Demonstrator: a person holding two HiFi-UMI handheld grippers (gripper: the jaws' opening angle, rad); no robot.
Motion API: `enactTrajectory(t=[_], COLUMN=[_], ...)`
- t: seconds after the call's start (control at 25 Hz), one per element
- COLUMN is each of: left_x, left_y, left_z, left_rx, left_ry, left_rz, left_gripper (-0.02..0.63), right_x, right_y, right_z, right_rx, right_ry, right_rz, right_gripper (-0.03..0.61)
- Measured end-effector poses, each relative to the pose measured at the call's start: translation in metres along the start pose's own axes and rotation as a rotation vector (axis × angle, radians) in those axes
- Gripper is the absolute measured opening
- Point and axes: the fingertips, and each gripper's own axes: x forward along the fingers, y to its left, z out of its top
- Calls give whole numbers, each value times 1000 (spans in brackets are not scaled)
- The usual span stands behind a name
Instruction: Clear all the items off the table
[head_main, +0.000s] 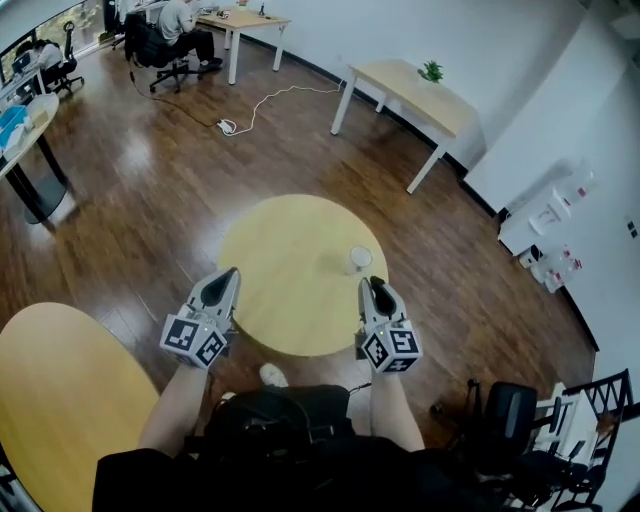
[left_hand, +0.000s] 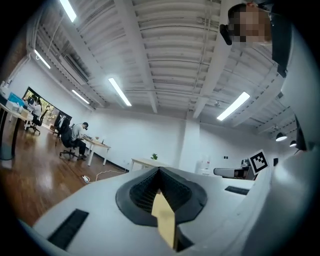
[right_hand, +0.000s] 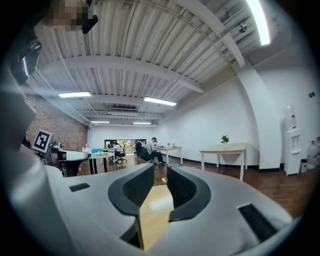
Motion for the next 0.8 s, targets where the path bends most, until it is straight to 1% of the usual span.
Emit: enactTrajectory(t=[0.12,0.32,0.4,0.44,0.6,0.72,0.76,0.8], left_x=[12,35,45,50,67,71,72,73], left_y=[-5,-12,-20,-21,-9,4,7,10], left_z=[-13,-30,-35,-38,-50,-60,-65,-71], left_rx=[-20,-19,-12,-9,-2,3,3,0], left_ry=[19,49,63,68,89,106,113,122], left_rz=[-12,-16,-25,-25,-12,22,34,45], left_gripper=[0,0,0,0,0,0,0,0], right_x=[-10,-14,-14,-12,7,21,24,27], right_y=[-19,-39,-52,-59,-78,-85,-87,-90], right_z=[-10,-23,-29,-32,-61,-83,-90,-97], right_rx=[4,0,5,10,32,49,52,54], right_ry=[13,21,30,35,89,133,149,165], right_rz=[-45,-69,-85,-94,-133,-146,-146,-146], right_gripper=[84,86,135,140,140,144,194,219])
